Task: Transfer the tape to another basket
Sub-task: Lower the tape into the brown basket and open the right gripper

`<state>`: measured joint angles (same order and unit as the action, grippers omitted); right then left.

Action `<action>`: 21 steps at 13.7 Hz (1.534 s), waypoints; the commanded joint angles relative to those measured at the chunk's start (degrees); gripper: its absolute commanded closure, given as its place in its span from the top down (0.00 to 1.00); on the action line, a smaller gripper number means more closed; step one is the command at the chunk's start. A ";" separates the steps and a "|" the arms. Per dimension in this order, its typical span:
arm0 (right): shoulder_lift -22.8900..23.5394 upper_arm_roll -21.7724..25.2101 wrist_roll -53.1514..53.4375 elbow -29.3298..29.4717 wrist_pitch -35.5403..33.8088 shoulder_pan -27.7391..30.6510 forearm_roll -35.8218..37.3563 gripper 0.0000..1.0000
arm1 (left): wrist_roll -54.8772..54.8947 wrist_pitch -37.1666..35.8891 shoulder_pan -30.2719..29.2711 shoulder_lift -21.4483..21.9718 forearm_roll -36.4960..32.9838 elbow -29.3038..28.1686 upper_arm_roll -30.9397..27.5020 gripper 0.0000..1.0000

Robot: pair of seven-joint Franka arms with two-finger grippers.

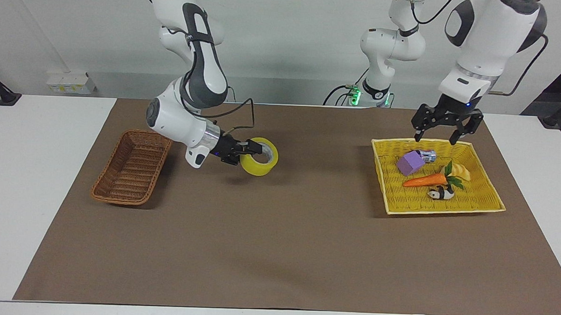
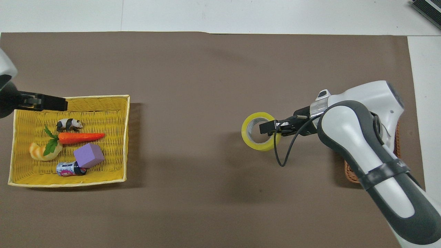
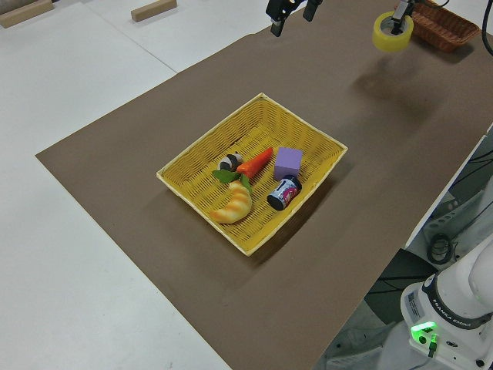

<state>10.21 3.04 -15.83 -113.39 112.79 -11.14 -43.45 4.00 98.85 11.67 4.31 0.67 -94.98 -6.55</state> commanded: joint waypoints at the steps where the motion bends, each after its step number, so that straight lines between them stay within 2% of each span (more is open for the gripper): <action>1: -2.03 -0.14 0.44 2.90 -5.02 2.96 5.99 0.00 | 2.24 -6.37 -1.99 -0.44 -1.02 5.06 0.49 1.00; 4: -2.21 -0.23 2.03 7.03 -9.42 6.03 12.93 0.00 | 4.34 -10.07 -3.58 -0.97 -1.20 8.05 0.40 1.00; 9: -0.89 -0.31 0.98 12.57 -14.61 13.67 20.41 0.00 | 4.79 -10.34 -4.02 -0.71 -1.81 8.24 0.40 1.00; 13: -0.98 -0.23 -10.33 12.66 -14.54 19.65 29.98 0.00 | 4.35 -10.25 -4.63 -0.44 -1.73 7.88 0.05 1.00; 18: -3.52 -0.23 -13.00 7.41 -11.83 23.18 41.59 0.00 | 4.35 -10.25 -4.63 -0.44 -1.73 7.88 0.05 1.00; 19: -4.66 -0.23 -12.91 4.69 -8.94 23.53 42.04 0.00 | 4.35 -10.25 -4.63 -0.44 -1.73 7.88 0.05 1.00; 21: -3.80 -0.23 -12.73 1.52 -6.02 24.49 42.04 0.00 | 4.35 -10.25 -4.63 -0.44 -1.73 7.88 0.05 1.00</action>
<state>8.26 3.52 -27.68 -106.96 103.69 11.82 -2.69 7.93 90.04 7.76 4.30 -0.37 -88.38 -6.94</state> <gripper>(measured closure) 1.000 0.000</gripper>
